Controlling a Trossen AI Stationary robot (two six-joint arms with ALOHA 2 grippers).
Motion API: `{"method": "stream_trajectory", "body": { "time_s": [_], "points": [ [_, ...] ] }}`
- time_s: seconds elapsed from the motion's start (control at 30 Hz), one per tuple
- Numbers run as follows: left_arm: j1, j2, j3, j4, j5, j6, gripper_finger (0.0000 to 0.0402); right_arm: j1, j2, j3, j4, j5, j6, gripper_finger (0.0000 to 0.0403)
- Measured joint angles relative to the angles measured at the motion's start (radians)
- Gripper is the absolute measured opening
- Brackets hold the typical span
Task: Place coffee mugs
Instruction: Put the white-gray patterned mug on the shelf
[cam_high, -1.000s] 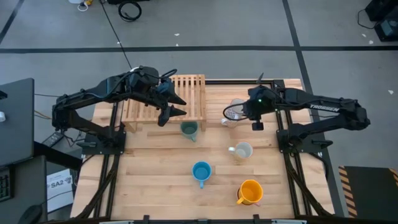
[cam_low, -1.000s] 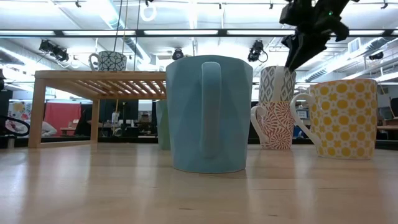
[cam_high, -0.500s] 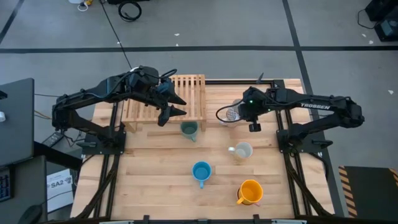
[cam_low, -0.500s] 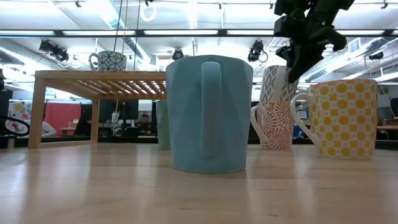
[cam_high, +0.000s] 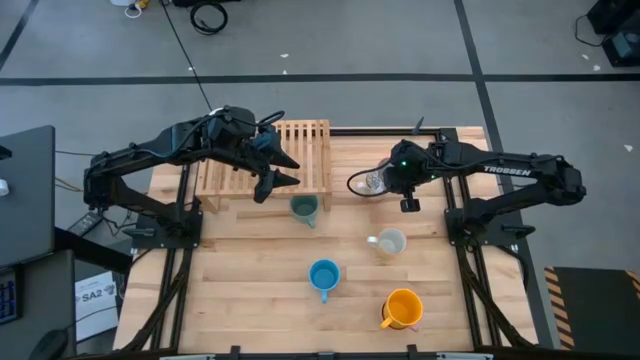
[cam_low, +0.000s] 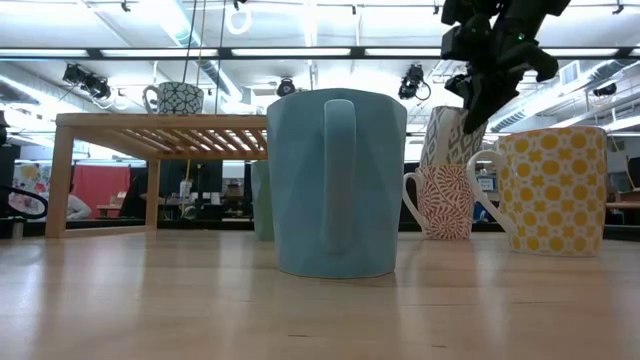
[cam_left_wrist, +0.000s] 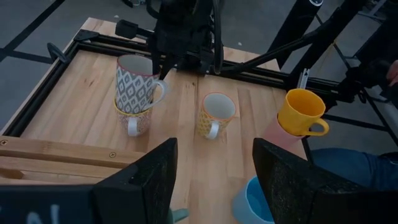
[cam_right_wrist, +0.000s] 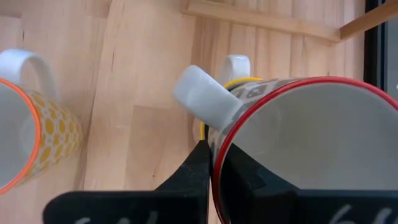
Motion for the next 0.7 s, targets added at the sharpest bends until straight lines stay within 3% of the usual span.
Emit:
{"method": "stream_trajectory", "body": {
  "time_s": [0.43, 0.7],
  "points": [
    [0.0, 0.0, 0.0, 0.001, -0.106, 0.001, 0.0215, 0.0, -0.001, 0.206, -0.125, 0.0, 0.011, 0.0027],
    [0.0, 0.009, 0.001, 0.03, -0.194, 0.0, 0.0215, 0.0, -0.001, 0.349, -0.133, 0.001, 0.133, 0.003]
  ]
}}
